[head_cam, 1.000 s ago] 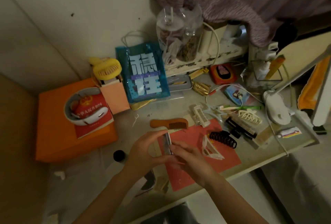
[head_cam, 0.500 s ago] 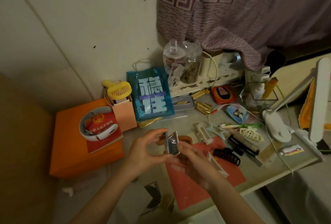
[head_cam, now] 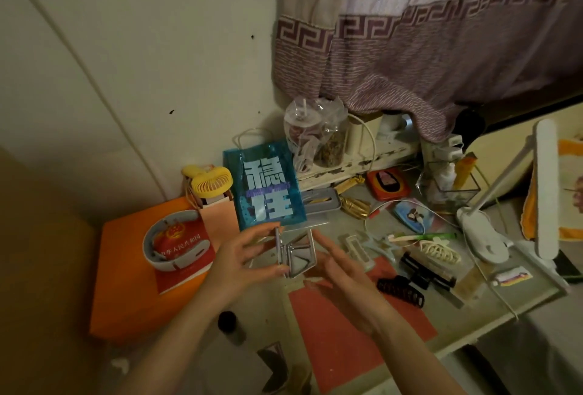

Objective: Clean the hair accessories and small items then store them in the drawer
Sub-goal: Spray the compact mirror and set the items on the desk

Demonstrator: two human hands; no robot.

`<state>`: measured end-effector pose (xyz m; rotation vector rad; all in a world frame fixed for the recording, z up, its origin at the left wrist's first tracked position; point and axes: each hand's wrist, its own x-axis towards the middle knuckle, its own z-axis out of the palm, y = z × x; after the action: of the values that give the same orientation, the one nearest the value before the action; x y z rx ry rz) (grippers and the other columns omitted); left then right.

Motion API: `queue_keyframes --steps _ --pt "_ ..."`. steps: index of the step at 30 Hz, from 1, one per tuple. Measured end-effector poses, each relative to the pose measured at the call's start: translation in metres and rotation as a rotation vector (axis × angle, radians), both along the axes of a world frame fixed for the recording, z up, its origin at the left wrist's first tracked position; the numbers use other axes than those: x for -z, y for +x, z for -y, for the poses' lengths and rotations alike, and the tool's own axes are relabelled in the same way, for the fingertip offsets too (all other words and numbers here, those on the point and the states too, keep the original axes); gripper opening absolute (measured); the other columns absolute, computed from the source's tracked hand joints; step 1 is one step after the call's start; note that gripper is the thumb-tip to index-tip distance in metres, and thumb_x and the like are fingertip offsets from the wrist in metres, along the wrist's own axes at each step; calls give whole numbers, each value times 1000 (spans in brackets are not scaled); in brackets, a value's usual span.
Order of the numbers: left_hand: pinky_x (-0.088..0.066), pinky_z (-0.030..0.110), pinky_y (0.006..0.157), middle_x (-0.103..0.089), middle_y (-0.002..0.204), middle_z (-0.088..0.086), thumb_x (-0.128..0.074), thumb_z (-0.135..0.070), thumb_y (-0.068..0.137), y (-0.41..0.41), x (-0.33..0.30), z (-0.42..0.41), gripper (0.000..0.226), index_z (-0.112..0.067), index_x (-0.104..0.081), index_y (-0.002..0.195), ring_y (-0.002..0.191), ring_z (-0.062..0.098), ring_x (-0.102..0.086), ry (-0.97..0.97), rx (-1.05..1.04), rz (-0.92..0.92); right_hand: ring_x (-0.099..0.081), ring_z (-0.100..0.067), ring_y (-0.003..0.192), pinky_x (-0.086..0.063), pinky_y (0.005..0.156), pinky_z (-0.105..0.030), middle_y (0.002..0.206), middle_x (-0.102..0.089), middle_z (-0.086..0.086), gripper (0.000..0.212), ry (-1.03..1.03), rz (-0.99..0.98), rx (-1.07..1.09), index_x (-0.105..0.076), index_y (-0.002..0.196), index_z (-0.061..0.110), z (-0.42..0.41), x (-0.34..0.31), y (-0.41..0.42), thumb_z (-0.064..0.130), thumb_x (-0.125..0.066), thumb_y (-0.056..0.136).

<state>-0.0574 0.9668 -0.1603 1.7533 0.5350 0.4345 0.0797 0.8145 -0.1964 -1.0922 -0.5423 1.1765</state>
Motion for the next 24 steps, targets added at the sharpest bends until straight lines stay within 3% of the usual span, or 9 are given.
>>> queue_keyframes --steps 3,8,11,14,19,22,24 --pt "-55 25 83 -65 120 -1 -80 -12 58 -4 -6 -2 67 -23 -58 121 107 11 -64 -19 6 17 -55 -22 122 -50 95 -34 138 -54 2 92 96 86 -11 -37 142 25 0 -5 4 36 -85 64" --pt "-53 19 75 -65 116 -2 -78 2 64 -5 -14 4 63 -18 -58 120 104 11 -66 -35 38 24 -58 -20 118 -52 88 -30 132 -59 2 72 124 216 11 -42 140 17 -3 -15 1 -3 -70 76" --pt "-52 16 75 -64 117 -1 -77 5 65 -6 -19 8 62 -18 -58 119 103 8 -65 -35 62 32 -58 -25 118 -52 88 -34 131 -59 -6 64 142 243 35 -46 136 12 -2 -17 2 -5 -68 78" --pt "-53 18 74 -62 119 -2 -79 -6 62 -7 -24 10 62 -25 -58 117 102 9 -66 -41 67 44 -60 -33 113 -53 85 -37 128 -60 -7 62 149 220 31 -49 131 13 0 -22 3 -1 -72 75" --pt "-51 16 79 -63 119 -9 -77 -15 59 -5 -29 10 62 -29 -57 116 114 2 -57 -74 17 113 -61 -31 113 -55 82 -35 127 -62 -9 75 239 -29 36 -50 130 17 4 -30 5 16 -85 63" --pt "-52 21 80 -65 120 -3 -85 -8 59 -3 -30 9 67 -21 -58 119 115 11 -59 -166 16 182 -60 -31 115 -54 85 -35 128 -61 -13 85 277 -152 21 -49 131 19 0 -32 7 21 -91 57" --pt "-53 25 82 -63 124 2 -80 -17 56 -1 -34 8 68 -19 -58 120 117 16 -58 -231 14 243 -60 -30 114 -54 87 -37 128 -61 -12 84 320 -183 8 -50 131 20 -4 -34 10 21 -91 58"
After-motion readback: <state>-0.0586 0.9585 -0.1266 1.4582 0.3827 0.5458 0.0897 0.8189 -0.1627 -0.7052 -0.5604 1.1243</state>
